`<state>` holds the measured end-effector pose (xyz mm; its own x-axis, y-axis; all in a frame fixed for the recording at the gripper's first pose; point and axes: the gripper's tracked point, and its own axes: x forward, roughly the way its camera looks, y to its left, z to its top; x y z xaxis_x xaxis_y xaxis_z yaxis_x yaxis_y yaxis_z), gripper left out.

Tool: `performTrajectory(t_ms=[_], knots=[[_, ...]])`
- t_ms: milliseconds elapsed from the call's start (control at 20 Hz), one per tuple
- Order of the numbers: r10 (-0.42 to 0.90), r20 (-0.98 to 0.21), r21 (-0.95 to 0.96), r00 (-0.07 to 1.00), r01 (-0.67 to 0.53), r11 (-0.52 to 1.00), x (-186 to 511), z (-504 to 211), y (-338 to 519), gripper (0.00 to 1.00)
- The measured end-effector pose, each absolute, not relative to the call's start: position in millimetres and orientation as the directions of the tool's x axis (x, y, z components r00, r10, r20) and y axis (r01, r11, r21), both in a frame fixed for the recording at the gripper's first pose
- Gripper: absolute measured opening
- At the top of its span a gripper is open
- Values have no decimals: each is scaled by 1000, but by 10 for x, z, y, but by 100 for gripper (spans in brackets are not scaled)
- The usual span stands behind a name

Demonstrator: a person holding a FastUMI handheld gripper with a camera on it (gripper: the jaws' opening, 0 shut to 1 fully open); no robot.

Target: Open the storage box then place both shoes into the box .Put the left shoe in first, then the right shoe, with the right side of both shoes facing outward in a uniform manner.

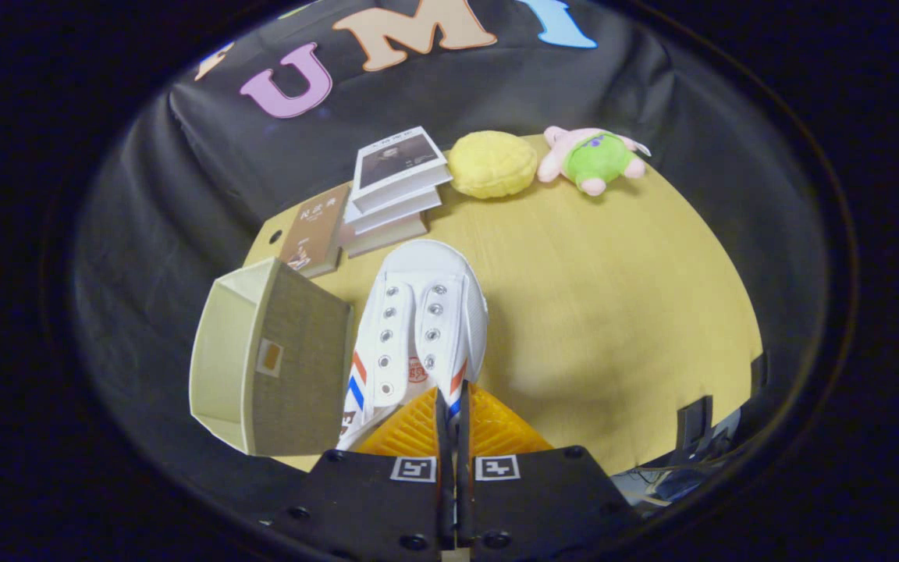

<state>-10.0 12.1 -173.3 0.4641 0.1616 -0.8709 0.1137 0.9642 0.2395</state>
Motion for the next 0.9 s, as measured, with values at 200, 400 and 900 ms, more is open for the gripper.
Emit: performTrajectory(t_ms=[200, 400, 900], knots=[[179, -851, 249, 493, 79, 965, -24, -1447, 479, 5], [210, -827, 267, 522, 36, 963, 75, -1223, 887, 5], [293, -817, 303, 497, -63, 951, 210, -1143, 1926, 5]])
